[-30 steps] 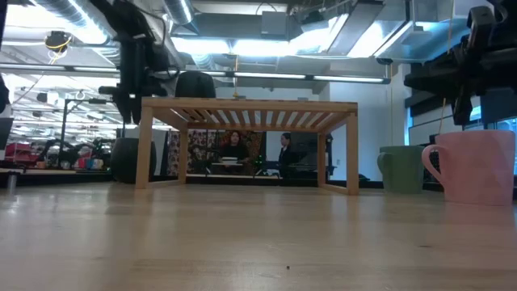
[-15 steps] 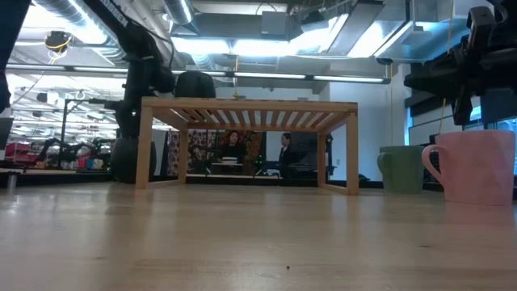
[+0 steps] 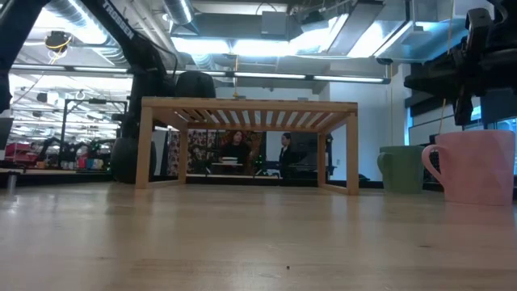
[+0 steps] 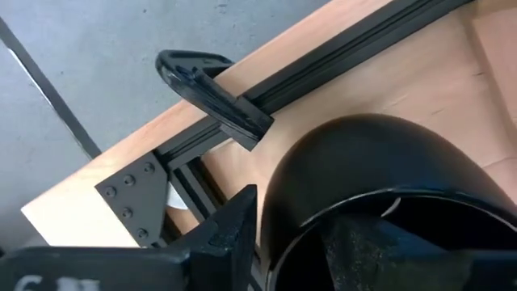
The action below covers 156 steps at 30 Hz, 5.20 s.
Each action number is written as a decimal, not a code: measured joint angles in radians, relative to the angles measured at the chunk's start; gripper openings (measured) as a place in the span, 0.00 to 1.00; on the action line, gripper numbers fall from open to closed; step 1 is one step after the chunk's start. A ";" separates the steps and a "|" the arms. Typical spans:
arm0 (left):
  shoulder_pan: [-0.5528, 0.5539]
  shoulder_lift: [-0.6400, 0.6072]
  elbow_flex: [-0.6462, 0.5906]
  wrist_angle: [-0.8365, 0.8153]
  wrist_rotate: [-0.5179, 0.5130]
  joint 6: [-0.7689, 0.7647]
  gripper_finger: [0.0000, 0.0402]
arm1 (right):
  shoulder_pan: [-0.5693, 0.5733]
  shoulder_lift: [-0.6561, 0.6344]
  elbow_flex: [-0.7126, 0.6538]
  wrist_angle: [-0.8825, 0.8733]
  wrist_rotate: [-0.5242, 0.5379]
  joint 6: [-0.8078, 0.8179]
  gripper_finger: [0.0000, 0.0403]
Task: Place coffee mugs
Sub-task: Put the black mug on the shelf
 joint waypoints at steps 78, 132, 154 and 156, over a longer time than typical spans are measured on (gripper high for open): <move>-0.651 -0.315 0.749 -0.136 0.278 -0.043 0.03 | 0.000 0.000 0.001 -0.003 -0.019 -0.001 0.06; -0.542 0.214 0.958 -0.316 -0.035 0.106 0.04 | 0.000 0.000 0.001 -0.005 -0.019 0.004 0.06; -0.536 0.236 0.959 -0.249 -0.065 0.131 0.22 | 0.000 0.000 0.001 -0.006 -0.019 0.003 0.06; -0.535 0.236 0.959 -0.252 -0.070 0.139 0.25 | 0.000 0.000 0.001 -0.006 -0.019 0.003 0.06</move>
